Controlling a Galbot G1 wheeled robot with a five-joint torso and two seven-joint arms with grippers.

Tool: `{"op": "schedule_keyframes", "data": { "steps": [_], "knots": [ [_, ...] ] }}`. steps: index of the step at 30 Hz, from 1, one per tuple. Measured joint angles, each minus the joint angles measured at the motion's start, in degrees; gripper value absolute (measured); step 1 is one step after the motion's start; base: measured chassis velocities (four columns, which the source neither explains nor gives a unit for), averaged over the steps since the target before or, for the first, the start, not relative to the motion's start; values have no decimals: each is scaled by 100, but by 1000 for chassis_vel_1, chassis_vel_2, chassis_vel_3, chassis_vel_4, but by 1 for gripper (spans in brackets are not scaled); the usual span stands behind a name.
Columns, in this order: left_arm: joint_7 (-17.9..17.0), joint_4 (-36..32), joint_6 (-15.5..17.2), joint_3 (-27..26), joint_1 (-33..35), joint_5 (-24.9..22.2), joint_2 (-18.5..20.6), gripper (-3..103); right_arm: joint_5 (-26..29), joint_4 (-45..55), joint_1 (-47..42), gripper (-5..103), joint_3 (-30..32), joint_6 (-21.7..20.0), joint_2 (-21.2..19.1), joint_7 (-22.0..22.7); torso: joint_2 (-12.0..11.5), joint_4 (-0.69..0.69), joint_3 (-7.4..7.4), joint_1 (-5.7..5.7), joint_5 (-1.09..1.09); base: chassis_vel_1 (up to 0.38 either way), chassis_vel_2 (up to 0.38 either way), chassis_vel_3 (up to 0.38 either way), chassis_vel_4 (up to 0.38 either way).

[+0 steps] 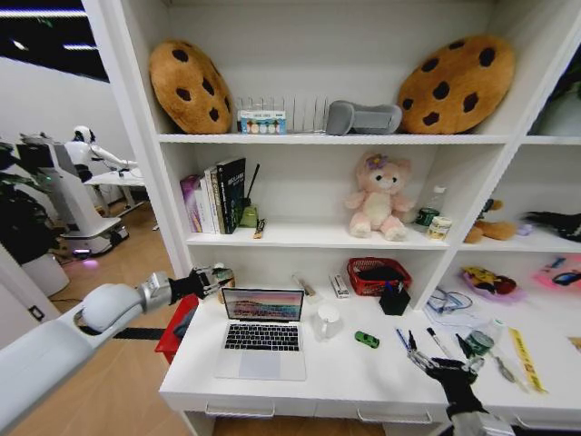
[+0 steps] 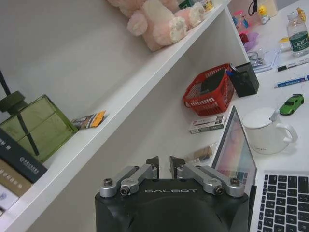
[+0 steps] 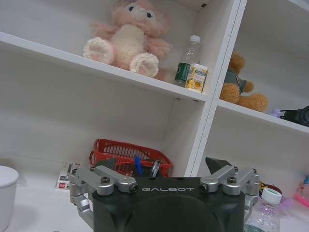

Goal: Organize the objects on the table.

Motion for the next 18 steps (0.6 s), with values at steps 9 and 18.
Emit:
{"op": "schedule_keyframes", "data": {
  "steps": [9,18],
  "knots": [
    [64,478,-52,1629,-1527,117,-485,0,41,-90,-32,100,131,98,50,-1,0,1,0,-1,0,0,0,0,0],
    [229,857,-59,2476,-2266,134,-931,0,89,-204,-55,100,289,211,78,-17,0,0,0,0,0,0,0,0,0]
  ]
}}
